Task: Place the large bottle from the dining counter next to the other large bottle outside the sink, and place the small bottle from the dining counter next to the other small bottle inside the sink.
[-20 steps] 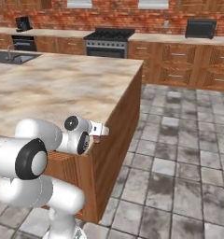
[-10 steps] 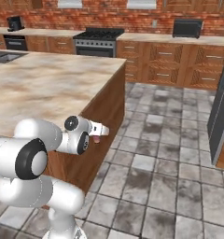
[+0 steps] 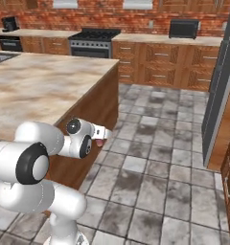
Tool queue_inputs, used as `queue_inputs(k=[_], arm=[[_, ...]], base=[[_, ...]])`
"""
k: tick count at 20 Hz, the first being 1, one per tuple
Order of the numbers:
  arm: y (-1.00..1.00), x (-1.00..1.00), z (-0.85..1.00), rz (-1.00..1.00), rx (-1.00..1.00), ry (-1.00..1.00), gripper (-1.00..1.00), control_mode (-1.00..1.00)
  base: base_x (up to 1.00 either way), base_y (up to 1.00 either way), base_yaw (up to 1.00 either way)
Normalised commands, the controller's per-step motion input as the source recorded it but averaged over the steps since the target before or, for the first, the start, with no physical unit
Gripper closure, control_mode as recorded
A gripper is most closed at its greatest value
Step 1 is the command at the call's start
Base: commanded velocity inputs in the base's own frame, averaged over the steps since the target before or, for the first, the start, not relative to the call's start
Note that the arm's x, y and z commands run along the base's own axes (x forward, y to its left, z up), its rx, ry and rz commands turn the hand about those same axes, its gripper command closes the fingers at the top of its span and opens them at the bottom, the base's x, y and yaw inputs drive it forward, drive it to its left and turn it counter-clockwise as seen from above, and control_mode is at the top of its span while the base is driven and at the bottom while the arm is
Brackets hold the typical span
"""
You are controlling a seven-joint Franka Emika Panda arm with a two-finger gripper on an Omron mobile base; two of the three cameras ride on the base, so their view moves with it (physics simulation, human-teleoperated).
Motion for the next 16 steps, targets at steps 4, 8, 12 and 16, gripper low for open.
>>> queue_inputs(k=[4, 8, 12, 16], arm=[[0.00, 0.00, 0.00, 0.00, 0.00, 0.00, 1.00, 1.00], [0.00, 0.00, 0.00, 0.00, 0.00, 0.00, 1.00, 1.00], [0.00, 0.00, 0.00, 0.00, 0.00, 0.00, 1.00, 1.00], [0.00, 0.00, 0.00, 0.00, 0.00, 0.00, 1.00, 1.00]], base=[[0.51, -0.44, 0.00], [0.66, -0.42, 0.00], [0.71, -0.42, 0.00], [0.72, -0.40, 0.00]])
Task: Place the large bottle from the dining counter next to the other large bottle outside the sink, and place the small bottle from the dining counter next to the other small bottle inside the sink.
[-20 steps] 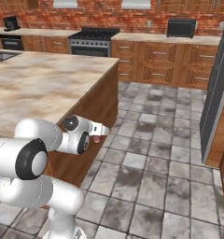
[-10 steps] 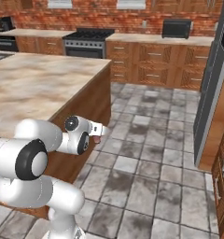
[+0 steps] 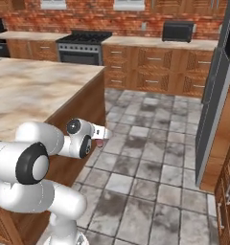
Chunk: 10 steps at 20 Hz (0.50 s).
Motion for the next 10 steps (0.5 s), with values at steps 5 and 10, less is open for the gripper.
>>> queue_inputs(k=[5, 10], arm=[[0.00, 0.00, 0.00, 0.00, 0.00, 0.00, 1.00, 1.00], [0.00, 0.00, 0.00, 0.00, 0.00, 0.00, 1.00, 1.00]], base=[[0.76, -0.40, 0.00], [0.78, -0.38, 0.00]])
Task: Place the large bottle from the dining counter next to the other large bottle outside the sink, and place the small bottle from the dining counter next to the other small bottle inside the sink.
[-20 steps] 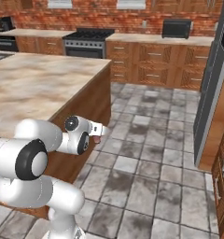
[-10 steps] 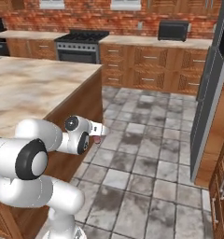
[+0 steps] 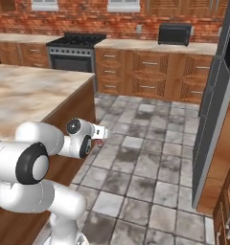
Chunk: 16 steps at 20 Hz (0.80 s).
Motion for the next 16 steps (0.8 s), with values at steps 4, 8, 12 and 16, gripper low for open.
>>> queue_inputs(k=[4, 8, 12, 16], arm=[[0.00, 0.00, 0.00, 0.00, 0.00, 0.00, 1.00, 1.00], [0.00, 0.00, 0.00, 0.00, 0.00, 0.00, 1.00, 1.00], [0.00, 0.00, 0.00, 0.00, 0.00, 0.00, 1.00, 1.00], [0.00, 0.00, 0.00, 0.00, 0.00, 0.00, 1.00, 1.00]], base=[[0.76, -0.34, 0.00], [0.81, -0.35, 0.00], [0.89, -0.34, 0.00], [0.96, -0.34, 0.00]])
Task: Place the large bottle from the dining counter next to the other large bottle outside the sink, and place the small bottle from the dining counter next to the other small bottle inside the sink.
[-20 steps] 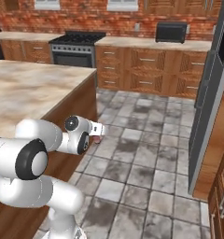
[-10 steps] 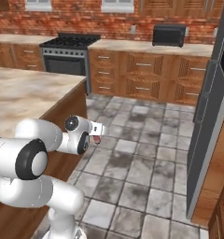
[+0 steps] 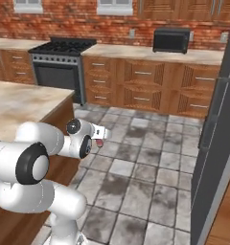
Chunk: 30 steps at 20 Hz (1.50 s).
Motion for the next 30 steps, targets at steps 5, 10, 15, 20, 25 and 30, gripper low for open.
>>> queue_inputs(k=[5, 10, 15, 20, 25, 30], arm=[[0.00, 0.00, 0.00, 0.00, 0.00, 0.00, 1.00, 1.00], [0.00, 0.00, 0.00, 0.00, 0.00, 0.00, 1.00, 1.00], [0.00, 0.00, 0.00, 0.00, 0.00, 0.00, 1.00, 1.00], [0.00, 0.00, 0.00, 0.00, 0.00, 0.00, 1.00, 1.00], [0.00, 0.00, 0.00, 0.00, 0.00, 0.00, 1.00, 1.00], [0.00, 0.00, 0.00, 0.00, 0.00, 0.00, 1.00, 1.00]], base=[[0.99, -0.34, 0.00], [1.00, -0.33, 0.00], [1.00, -0.28, 0.00], [1.00, -0.22, 0.00], [0.97, -0.13, 0.00], [0.82, 0.00, 0.02]])
